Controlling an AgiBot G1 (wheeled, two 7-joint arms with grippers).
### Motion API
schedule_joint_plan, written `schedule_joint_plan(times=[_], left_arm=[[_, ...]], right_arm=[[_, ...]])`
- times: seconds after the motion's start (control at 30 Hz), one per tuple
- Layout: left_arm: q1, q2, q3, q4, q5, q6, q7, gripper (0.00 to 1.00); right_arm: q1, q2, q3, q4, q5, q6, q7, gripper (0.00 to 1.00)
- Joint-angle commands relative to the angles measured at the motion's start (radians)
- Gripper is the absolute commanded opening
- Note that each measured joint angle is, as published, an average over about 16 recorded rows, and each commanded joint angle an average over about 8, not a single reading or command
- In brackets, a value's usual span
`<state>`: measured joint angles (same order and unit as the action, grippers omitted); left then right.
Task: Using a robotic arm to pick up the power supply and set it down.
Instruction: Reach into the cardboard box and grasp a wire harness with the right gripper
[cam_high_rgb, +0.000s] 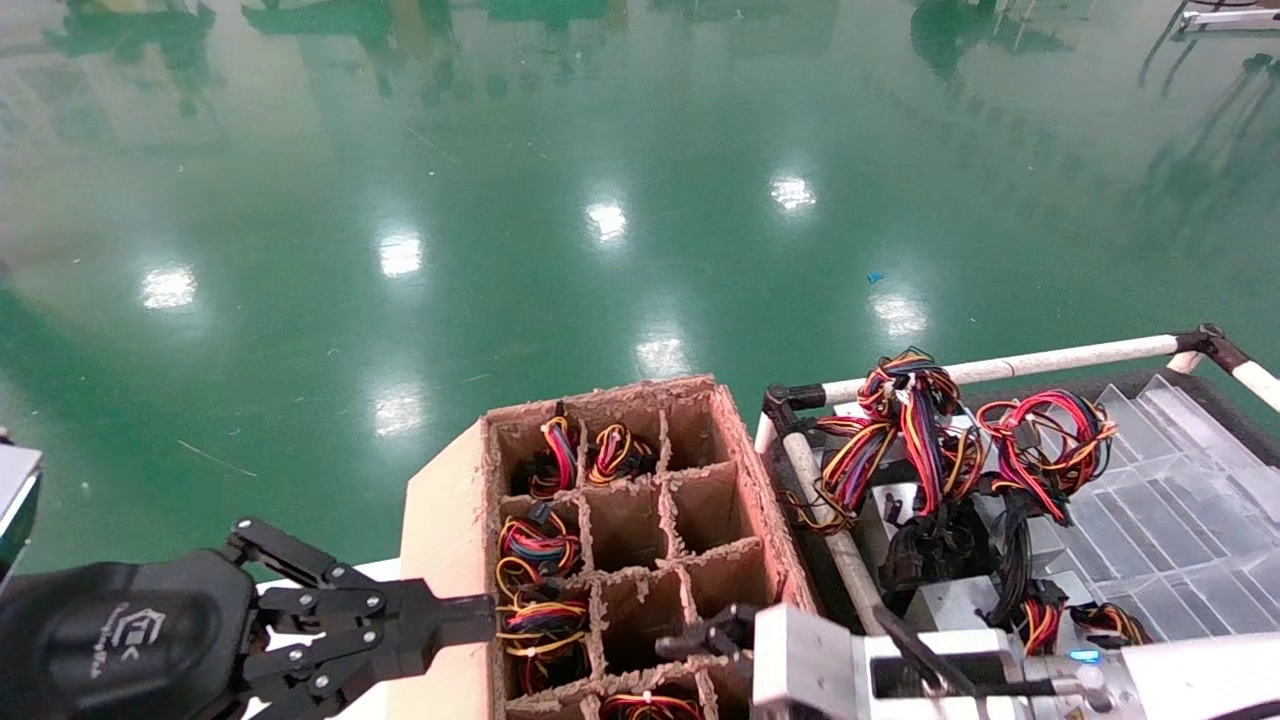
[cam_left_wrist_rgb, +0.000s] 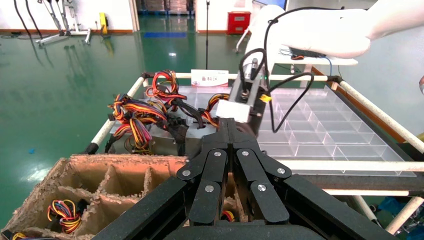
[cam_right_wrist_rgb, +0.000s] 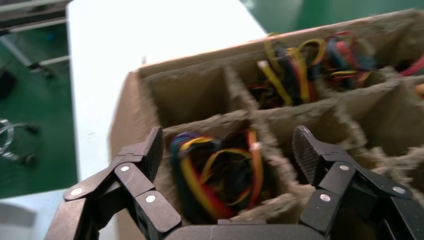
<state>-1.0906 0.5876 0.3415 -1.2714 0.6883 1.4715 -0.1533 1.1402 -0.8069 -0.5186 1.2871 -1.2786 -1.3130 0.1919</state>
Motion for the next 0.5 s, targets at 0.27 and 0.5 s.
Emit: schedule_joint_plan(times=[0.27,0.5], left_arm=[[0.0,0.0,0.0,0.0,0.0,0.0,0.0,0.0],[0.0,0.0,0.0,0.0,0.0,0.0,0.0,0.27]], right_arm=[[0.001,-0.013,-0.008,-0.004,-0.03,0.027,0.005,0.0],[0.007,-0.006,-0.016,0.008,-0.036,0.012,0.027,0.0]])
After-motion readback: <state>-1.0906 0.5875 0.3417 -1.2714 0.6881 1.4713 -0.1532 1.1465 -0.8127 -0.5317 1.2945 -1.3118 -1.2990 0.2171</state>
